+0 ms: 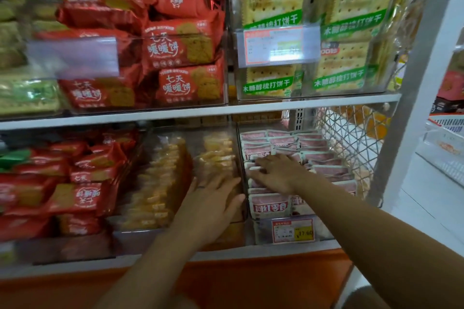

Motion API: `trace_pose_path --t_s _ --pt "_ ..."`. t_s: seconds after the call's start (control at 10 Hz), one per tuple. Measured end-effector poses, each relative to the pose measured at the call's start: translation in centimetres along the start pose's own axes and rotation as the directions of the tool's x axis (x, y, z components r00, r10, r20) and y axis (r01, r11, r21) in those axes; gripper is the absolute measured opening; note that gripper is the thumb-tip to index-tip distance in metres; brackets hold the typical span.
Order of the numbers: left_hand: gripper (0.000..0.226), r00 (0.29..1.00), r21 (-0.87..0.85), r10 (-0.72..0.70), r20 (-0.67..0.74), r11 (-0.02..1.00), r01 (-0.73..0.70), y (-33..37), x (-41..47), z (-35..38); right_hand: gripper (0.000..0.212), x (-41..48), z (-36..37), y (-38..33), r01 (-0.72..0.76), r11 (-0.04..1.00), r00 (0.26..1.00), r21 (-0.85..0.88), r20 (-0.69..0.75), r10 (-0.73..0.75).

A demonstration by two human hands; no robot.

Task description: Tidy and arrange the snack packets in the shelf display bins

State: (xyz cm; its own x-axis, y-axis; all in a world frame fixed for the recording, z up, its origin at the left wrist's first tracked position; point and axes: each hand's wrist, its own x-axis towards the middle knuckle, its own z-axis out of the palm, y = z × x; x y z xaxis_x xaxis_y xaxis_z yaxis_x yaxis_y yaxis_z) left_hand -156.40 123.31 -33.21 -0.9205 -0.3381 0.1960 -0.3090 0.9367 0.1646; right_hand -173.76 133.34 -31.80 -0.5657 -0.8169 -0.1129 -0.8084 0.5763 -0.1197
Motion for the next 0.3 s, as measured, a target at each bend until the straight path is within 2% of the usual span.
trace_pose_path --t_s 0.2,0.3 --pt "0.039 0.996 -0.005 0.010 -0.089 1.000 -0.011 0.4 0.8 0.3 0.061 -0.2 -0.4 -0.2 -0.004 0.999 0.998 0.036 0.065 0.002" --pt "0.036 0.991 -0.041 0.028 -0.130 0.999 -0.034 0.2 1.4 -0.6 0.056 -0.8 -1.7 -0.5 0.042 0.995 0.998 0.089 -0.049 -0.038"
